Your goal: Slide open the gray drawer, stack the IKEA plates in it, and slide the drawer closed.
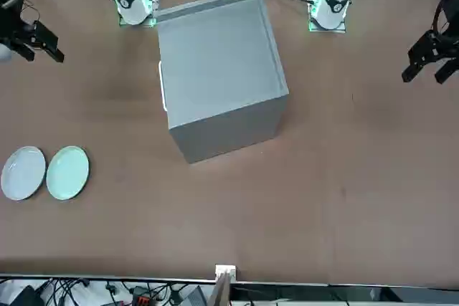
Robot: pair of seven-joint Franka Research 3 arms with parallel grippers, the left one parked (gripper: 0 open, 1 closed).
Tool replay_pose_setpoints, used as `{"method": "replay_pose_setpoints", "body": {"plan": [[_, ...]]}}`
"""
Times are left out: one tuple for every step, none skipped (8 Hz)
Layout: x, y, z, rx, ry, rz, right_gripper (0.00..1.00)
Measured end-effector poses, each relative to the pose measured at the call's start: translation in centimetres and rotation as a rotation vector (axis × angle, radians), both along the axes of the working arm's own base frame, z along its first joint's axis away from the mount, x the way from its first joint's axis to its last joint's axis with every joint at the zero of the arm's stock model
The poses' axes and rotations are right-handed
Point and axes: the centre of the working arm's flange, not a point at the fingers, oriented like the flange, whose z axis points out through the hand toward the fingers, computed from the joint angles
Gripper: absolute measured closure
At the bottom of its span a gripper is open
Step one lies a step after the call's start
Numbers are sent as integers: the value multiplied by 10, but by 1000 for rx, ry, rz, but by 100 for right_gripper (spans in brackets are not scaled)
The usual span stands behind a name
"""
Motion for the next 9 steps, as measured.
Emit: {"method": "replay_pose_setpoints", "body": {"plan": [[0, 0, 0, 0, 0, 0, 0], [0, 1, 0, 9, 1, 0, 0], [3, 3, -3, 34, -3, 0, 0], [15, 2, -10, 48, -24, -6, 0], [33, -5, -22, 47, -59, -2, 0], [51, -19, -40, 45, -76, 28, 0], [64, -36, -60, 48, -70, 61, 0], [74, -47, -79, 58, -58, 77, 0], [81, -45, -92, 103, -46, 75, 0]]}}
